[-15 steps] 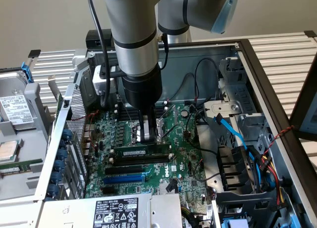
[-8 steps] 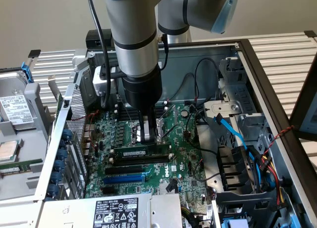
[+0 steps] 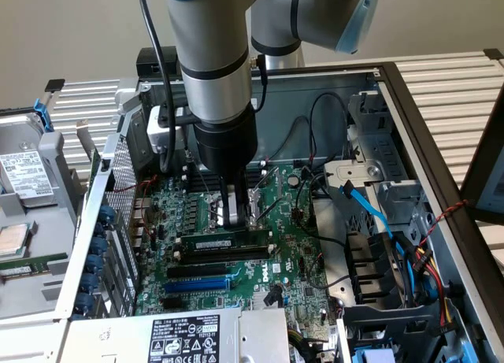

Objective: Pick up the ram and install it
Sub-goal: 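Insert the ram into the slot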

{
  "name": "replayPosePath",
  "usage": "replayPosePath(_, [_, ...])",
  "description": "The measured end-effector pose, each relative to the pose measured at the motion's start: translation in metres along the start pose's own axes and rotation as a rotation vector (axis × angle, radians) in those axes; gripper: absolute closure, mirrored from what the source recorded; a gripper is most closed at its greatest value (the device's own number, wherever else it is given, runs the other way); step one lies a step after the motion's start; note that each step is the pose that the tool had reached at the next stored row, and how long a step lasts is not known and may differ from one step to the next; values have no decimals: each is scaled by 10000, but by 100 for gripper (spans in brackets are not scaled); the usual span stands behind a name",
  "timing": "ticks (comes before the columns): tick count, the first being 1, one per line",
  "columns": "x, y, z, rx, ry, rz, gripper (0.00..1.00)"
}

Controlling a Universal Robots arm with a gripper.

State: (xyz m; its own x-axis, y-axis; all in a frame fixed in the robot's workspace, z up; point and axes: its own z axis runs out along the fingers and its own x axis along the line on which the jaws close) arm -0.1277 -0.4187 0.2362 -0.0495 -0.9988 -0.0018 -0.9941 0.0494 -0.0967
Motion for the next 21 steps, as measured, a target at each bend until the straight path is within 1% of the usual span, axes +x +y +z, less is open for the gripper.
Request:
replayPosePath(5, [1, 1, 0, -1, -11, 2, 88])
replayPosePath(9, [1, 3, 5, -4, -70, 7, 88])
replayPosePath(11, [1, 3, 1, -10, -71, 7, 88])
replayPosePath(14, [11, -6, -80, -16, -72, 6, 88])
replayPosePath(21, [17, -5, -70, -29, -69, 7, 88])
